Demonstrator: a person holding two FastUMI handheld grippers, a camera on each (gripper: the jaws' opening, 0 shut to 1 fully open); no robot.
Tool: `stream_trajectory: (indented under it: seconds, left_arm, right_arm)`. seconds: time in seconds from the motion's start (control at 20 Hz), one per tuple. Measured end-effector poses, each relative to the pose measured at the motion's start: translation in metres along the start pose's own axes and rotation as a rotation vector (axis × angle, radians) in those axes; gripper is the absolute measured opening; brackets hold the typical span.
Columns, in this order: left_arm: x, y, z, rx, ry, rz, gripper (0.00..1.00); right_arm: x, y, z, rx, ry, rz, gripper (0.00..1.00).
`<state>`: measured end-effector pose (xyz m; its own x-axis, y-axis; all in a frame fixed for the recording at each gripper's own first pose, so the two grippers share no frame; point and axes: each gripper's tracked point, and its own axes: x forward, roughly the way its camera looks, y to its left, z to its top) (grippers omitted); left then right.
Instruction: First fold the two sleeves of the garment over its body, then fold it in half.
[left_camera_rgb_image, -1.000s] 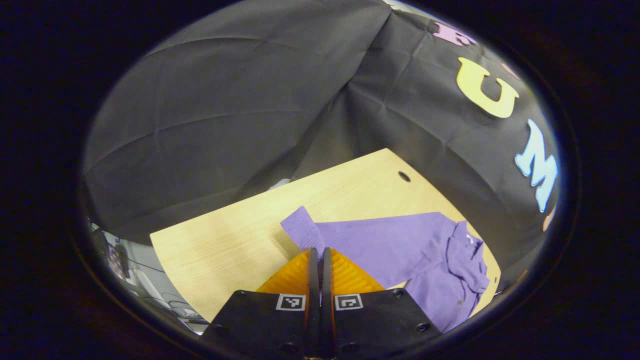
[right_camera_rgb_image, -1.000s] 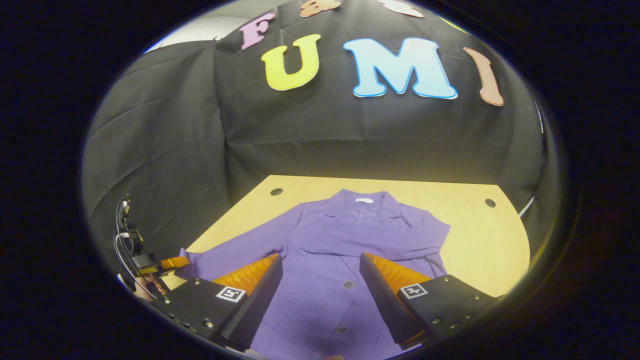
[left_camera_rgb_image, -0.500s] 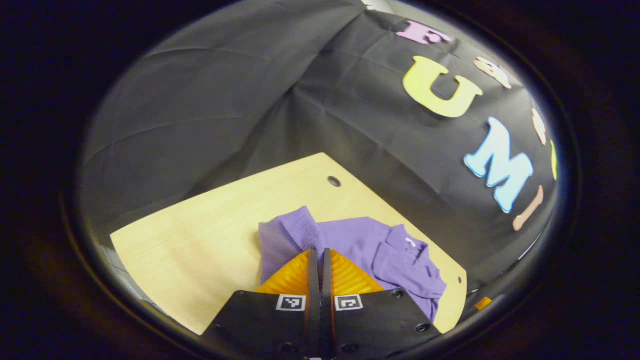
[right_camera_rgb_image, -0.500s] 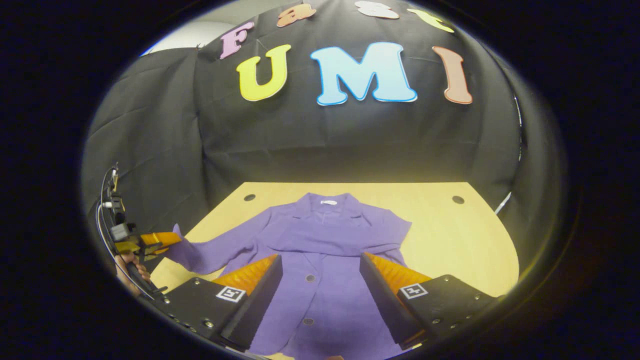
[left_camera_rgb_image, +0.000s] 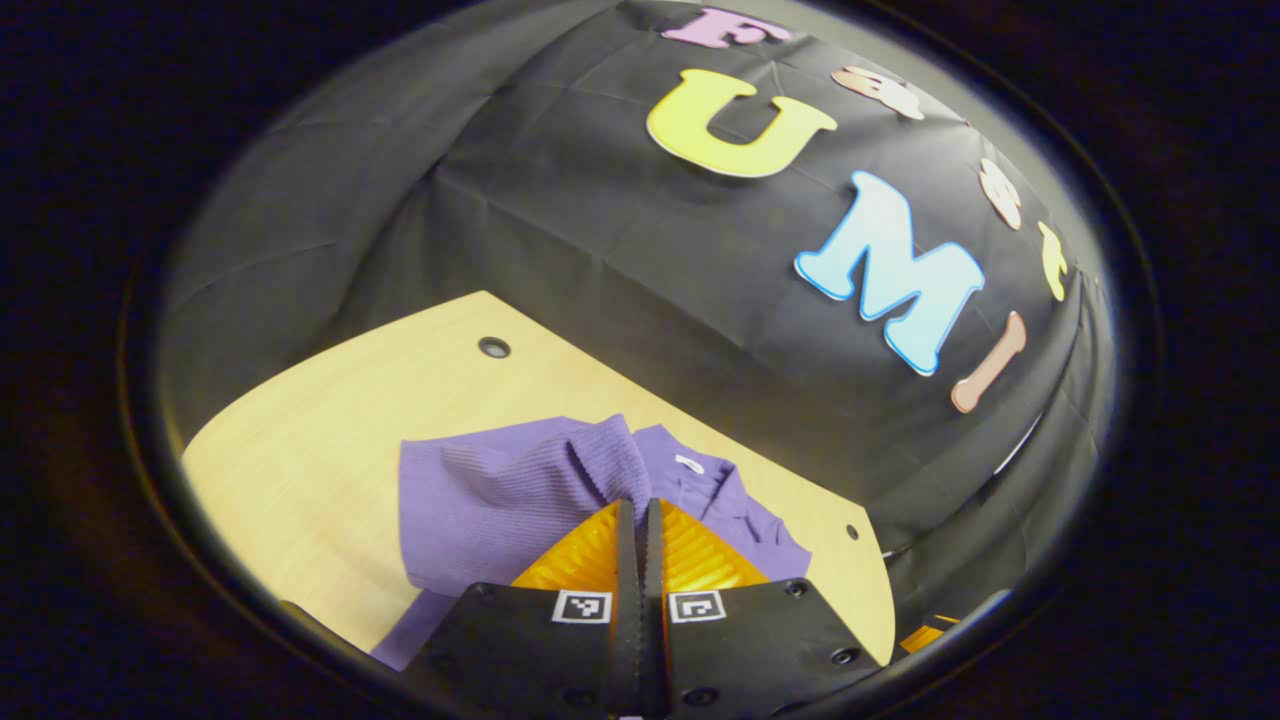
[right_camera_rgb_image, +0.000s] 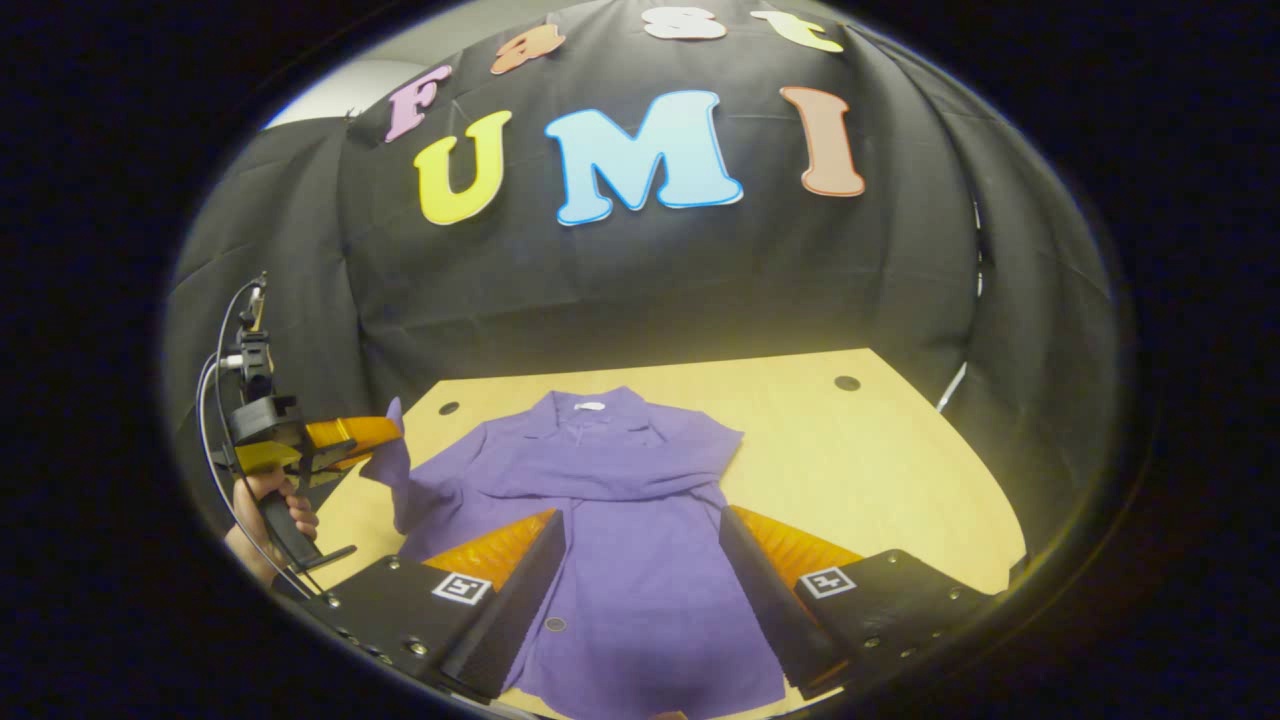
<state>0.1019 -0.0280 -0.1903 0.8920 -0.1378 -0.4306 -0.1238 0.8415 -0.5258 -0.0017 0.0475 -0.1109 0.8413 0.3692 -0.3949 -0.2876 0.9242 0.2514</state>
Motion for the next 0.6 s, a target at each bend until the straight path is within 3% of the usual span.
stream_trajectory:
  seconds: [0.6]
  left_arm:
    - [0.072,-0.154,-0.063,0.174,0.125,-0.162,0.07]
  right_arm:
    - [0.0,-0.059,-0.012,0.066,0.025,-0.033,0.96]
